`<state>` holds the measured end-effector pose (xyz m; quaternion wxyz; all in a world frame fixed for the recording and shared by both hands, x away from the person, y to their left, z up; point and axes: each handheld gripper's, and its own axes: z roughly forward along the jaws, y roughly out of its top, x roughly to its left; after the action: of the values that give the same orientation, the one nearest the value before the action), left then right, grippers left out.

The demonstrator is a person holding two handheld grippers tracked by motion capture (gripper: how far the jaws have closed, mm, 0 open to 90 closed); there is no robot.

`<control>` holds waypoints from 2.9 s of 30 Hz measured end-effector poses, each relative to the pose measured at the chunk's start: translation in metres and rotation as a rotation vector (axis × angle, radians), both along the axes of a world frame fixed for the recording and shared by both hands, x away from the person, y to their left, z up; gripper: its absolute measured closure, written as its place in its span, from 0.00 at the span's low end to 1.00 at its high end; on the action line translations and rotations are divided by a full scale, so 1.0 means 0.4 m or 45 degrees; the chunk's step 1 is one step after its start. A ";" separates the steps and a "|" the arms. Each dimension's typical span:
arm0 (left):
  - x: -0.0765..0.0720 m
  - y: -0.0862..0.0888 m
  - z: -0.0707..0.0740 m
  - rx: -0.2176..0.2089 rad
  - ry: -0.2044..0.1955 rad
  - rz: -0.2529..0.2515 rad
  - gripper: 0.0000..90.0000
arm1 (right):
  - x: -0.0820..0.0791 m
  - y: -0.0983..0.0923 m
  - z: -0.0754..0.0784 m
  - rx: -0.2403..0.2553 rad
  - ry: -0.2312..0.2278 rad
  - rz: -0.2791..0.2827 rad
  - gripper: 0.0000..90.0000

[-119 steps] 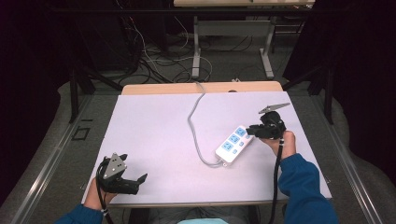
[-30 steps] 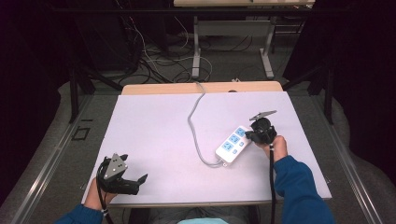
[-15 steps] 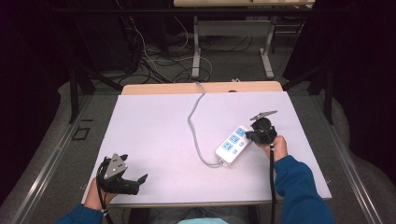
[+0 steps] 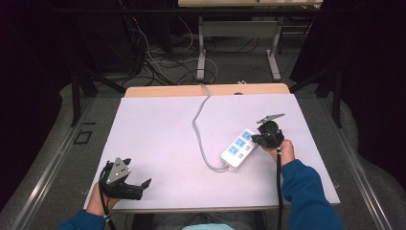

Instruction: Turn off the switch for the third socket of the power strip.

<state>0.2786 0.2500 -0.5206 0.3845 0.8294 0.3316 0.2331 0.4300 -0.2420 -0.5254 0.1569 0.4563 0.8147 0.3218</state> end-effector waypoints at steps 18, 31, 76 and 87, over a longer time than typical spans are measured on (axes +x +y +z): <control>0.000 0.000 0.000 -0.003 -0.002 0.002 0.00 | 0.000 -0.002 -0.002 0.013 0.013 -0.004 1.00; -0.001 0.000 0.001 -0.001 -0.008 0.007 0.00 | 0.000 -0.004 -0.003 0.021 0.012 0.000 1.00; -0.001 0.000 0.001 -0.002 -0.007 0.003 0.00 | -0.008 0.013 0.000 -0.070 -0.049 0.013 1.00; -0.001 -0.001 0.001 0.003 -0.009 -0.001 0.00 | -0.012 0.019 0.008 -0.109 -0.080 0.016 1.00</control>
<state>0.2781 0.2494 -0.5203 0.3846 0.8292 0.3297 0.2364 0.4253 -0.2345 -0.5224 0.1998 0.4338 0.8251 0.3019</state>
